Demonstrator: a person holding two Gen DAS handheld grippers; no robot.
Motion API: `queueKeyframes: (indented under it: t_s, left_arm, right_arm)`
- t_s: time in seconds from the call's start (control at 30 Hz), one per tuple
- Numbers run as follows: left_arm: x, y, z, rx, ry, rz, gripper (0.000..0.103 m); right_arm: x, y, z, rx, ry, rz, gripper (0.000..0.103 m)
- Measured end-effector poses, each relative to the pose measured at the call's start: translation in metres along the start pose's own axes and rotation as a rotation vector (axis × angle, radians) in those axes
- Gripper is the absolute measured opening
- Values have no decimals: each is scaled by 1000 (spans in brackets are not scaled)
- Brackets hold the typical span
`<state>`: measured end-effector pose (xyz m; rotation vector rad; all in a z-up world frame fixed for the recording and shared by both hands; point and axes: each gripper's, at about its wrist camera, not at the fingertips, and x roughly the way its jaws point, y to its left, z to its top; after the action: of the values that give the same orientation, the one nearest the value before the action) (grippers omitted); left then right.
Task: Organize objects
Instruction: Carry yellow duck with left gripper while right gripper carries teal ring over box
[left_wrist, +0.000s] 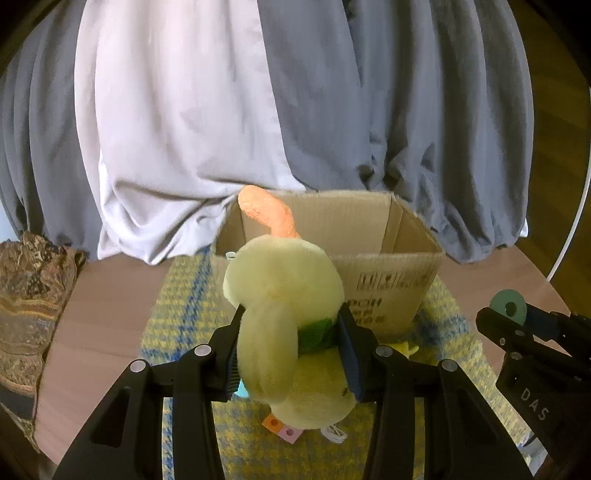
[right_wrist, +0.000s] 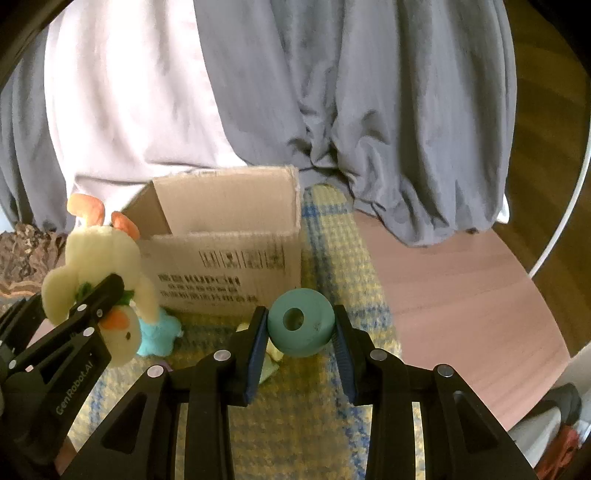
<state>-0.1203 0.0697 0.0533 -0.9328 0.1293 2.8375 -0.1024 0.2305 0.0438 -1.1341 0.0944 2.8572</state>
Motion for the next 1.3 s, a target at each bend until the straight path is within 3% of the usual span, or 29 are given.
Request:
queueKeyframes:
  t_s: [0.7,1.3]
  left_arm:
    - [-18,9,63,-11,-102,-8,44]
    - [38,20,119,-10,-21,-55,44]
  right_arm:
    - [-16,9,65,-24,-93,9,34]
    - [32,15,114,-6,3,58,34]
